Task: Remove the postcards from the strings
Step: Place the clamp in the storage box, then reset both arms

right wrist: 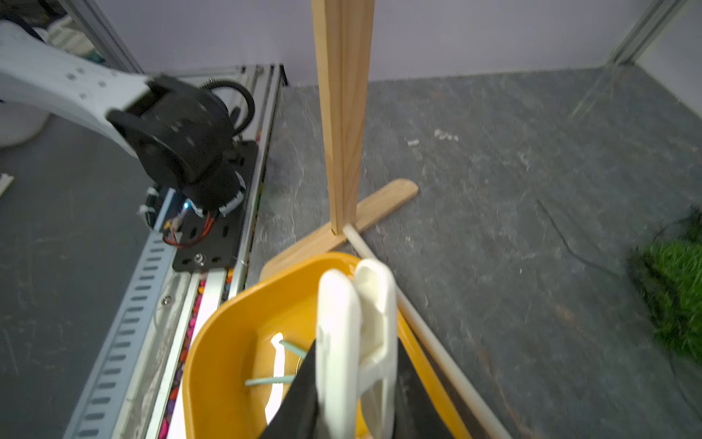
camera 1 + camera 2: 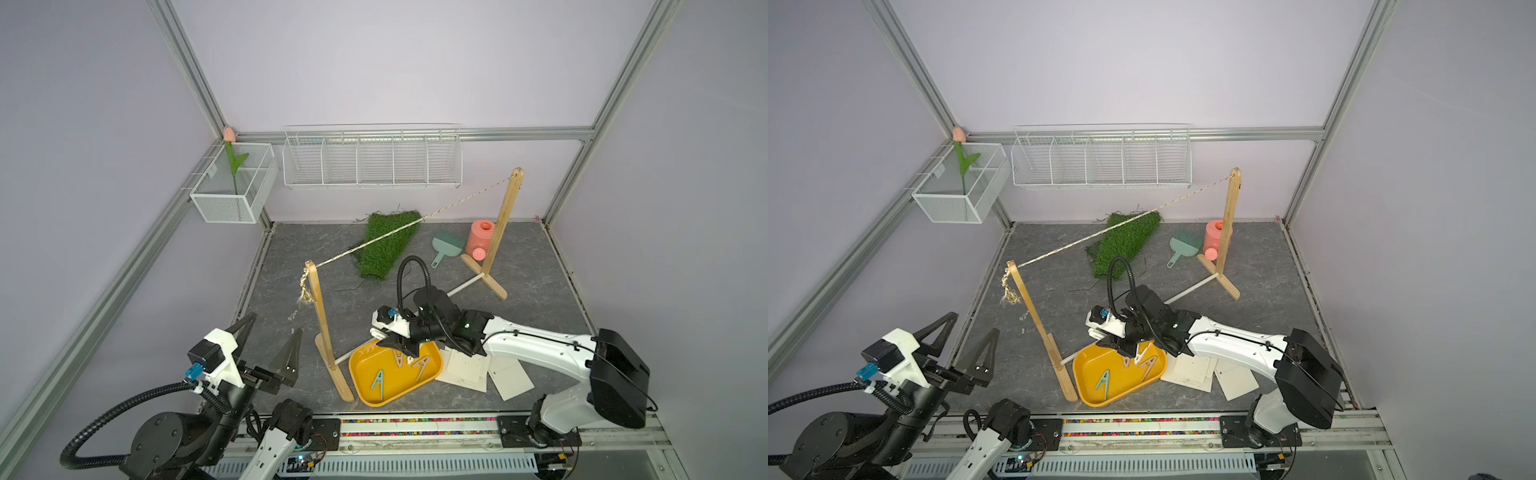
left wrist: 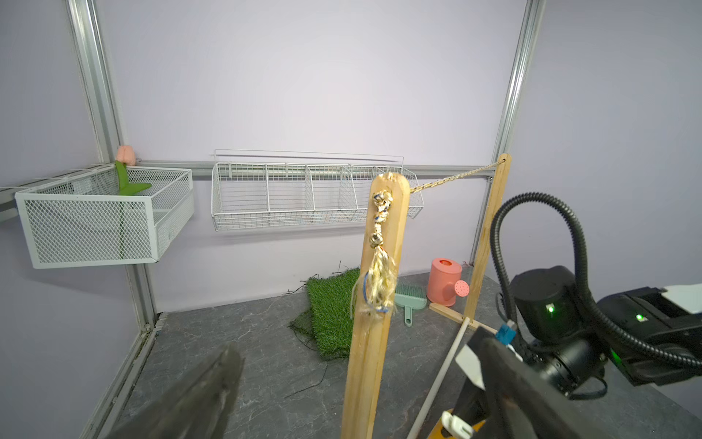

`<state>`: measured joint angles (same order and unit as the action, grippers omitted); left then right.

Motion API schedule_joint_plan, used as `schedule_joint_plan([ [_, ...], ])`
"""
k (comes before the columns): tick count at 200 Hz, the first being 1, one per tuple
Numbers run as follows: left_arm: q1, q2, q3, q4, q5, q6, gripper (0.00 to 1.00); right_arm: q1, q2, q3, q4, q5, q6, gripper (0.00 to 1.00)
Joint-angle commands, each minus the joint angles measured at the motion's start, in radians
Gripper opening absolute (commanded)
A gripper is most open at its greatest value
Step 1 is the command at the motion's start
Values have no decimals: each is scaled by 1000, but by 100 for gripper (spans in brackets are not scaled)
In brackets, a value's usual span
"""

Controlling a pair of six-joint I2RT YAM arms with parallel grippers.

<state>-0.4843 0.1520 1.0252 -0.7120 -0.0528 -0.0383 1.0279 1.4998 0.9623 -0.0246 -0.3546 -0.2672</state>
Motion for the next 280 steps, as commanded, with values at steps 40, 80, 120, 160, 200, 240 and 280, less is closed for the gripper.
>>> schedule_joint_plan([
  [40,-2,-34,-32,19,-323,57,99,60,32,-77,-35,255,-28,44],
  [80,-2,29,-39,-43,-577,28,99,61,32,-77,-41,302,-53,62],
  [120,-2,91,-97,-13,-709,9,99,33,-48,-118,-28,352,-36,64],
  [160,-2,182,-119,21,-722,-70,99,-104,-291,-237,33,451,140,64],
  [200,-2,255,-163,99,-737,-86,99,-282,-559,-391,2,615,338,70],
  [240,9,338,-184,177,-737,-101,99,-668,-626,-476,84,392,565,71],
  [280,74,429,-216,257,-714,-123,99,-952,-471,-455,177,311,650,73],
])
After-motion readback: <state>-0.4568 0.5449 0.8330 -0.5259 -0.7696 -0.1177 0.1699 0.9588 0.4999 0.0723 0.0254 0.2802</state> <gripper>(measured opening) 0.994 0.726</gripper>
